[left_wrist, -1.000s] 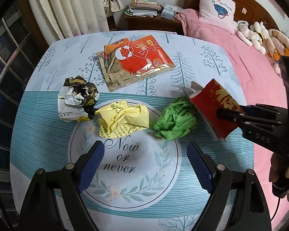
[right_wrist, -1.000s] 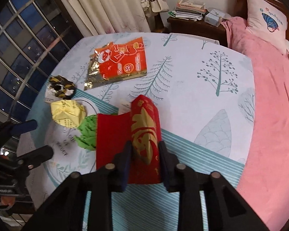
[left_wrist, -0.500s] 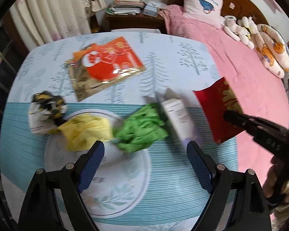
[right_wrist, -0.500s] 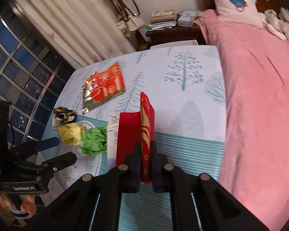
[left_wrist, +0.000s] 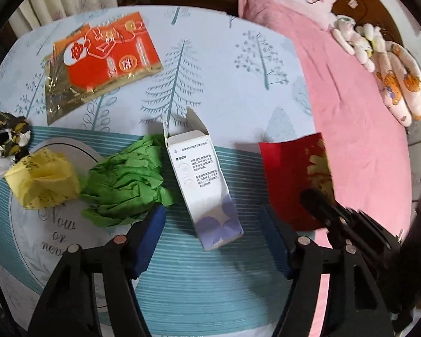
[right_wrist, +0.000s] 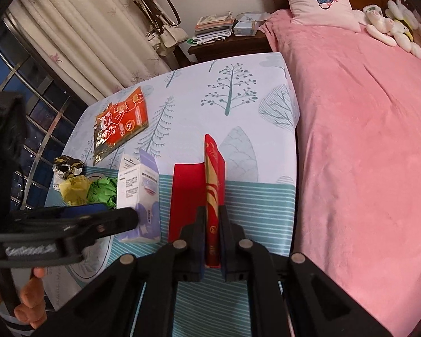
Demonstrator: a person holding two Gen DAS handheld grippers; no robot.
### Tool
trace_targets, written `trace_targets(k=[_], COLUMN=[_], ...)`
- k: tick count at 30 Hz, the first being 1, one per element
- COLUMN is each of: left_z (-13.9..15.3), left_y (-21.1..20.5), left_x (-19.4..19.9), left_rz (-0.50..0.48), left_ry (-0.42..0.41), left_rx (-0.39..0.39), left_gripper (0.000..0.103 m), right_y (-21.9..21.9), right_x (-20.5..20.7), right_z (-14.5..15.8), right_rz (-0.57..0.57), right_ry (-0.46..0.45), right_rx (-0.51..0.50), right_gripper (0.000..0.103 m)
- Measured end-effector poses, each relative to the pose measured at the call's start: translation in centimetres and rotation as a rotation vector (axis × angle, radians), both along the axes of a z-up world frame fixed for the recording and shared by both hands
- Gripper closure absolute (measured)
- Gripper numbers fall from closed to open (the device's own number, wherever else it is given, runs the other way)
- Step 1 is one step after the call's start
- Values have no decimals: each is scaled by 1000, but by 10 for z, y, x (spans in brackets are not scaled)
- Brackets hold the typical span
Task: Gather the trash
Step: 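Grasp the white medicine box with the left tool while the right tool grasps the red packet, then carry medicine box and red packet down over the bin and open both tools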
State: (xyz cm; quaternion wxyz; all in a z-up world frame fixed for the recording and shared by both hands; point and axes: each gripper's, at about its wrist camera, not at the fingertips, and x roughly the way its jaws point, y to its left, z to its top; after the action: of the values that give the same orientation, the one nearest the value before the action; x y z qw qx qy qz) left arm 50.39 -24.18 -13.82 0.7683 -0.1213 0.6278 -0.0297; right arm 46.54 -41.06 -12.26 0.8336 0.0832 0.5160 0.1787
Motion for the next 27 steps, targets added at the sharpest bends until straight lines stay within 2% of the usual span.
trace_targets(k=[4,8,9,10,11,20,23,27], left_z=[-17,-27,-26,-26,-25,5,25,52], left_y=[-8,-14,-17,-19,-21,0,13,33], left_x=[10,15,15,16,15,-32,-56,-107], left_rz=[0,-7,-19,-30,-40,-101,-127,-174], left_ry=[29,32,16,11,5,-74,-115,-168], left_rx=[50,78,94,99,100,44,43,44], left_gripper=[36,50,61,63,69,70,70,70], right_y=[-1,0,1,2,3,13,20,36], right_x=[-2,-9,-11,-14,-16,-55,-73,-112], right_z=[-2,-2,-2,-2,-1,14,24,42], right_rz=[-4,-1,1,3,5,3,-7,-26], right_ry=[-2,-3,-4,-5,-5,-22,-34,-59], right_rx=[8,6,5,5,5,8,13,15], right_gripper=[96,96,96,96,96,96,96,96])
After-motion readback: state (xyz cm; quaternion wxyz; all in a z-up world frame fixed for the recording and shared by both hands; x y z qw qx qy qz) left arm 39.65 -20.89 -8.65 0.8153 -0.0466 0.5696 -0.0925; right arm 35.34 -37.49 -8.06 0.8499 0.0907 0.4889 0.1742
